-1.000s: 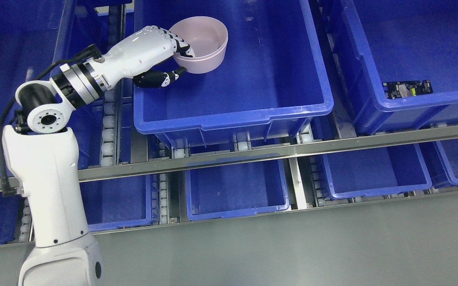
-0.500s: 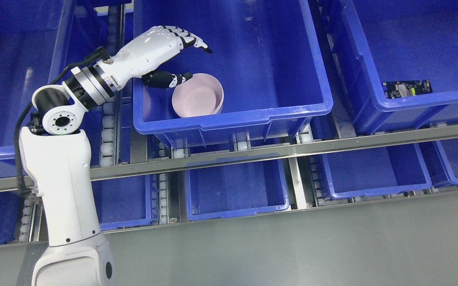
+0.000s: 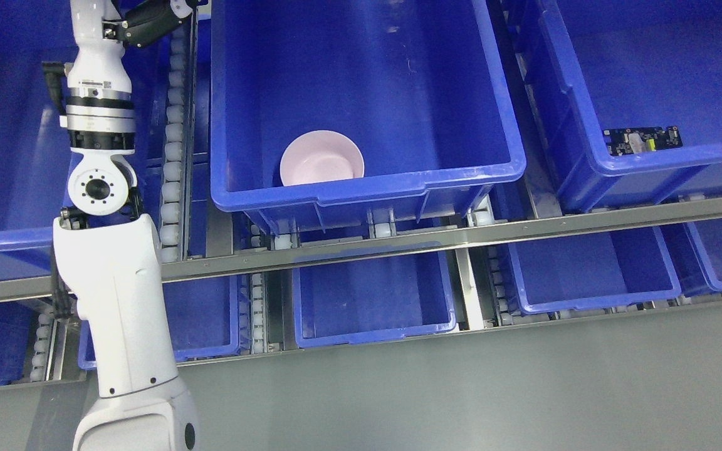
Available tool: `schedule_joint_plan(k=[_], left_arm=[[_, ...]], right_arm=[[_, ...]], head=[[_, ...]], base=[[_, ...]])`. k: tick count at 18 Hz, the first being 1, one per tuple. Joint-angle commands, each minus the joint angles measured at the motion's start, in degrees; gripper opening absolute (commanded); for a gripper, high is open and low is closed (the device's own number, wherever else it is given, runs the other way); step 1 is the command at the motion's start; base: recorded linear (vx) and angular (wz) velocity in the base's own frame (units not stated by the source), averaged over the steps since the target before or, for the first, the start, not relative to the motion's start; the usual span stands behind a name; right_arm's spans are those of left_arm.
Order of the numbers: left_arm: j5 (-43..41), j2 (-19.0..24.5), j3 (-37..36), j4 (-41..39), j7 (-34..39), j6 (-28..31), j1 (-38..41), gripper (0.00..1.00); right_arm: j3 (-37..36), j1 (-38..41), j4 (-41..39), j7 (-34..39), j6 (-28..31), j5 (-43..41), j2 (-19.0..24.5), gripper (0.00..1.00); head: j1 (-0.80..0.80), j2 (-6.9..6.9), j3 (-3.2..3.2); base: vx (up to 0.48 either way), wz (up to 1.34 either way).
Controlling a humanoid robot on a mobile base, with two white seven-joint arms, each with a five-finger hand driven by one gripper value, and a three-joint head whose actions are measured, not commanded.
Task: Stack pink IKEA bowls on left shelf middle
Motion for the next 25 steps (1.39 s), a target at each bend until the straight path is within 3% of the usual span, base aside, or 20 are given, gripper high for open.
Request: schedule_joint_plan(k=[1,4,7,25], left_arm=[[9.3,-0.7,-2.1,-9.4,1.7,4.1,9.4,1.00],[9.3,-0.7,-3.9,-14.8,1.7,3.6,18.2,1.00],[9.3,-0.7,-6.4,-15.3,1.9,0.6,23.9,1.00],[9.3,-0.7,-4.9,-16.2,1.4,1.3,27.6,1.00]], right_arm=[[0.0,0.0,0.0,0.0,0.0,0.0,-1.0,1.00],[0.0,0.0,0.0,0.0,0.0,0.0,-1.0,1.00],[0.0,0.0,0.0,0.0,0.0,0.0,-1.0,1.00],[0.0,0.0,0.0,0.0,0.0,0.0,-1.0,1.00]], head=[[0.00,0.00,0.00],[0.00,0.00,0.00],[0.00,0.00,0.00],[0.00,0.00,0.00]], base=[[0.000,0.00],[0.000,0.00],[0.000,0.00],[-0.002,0.00]])
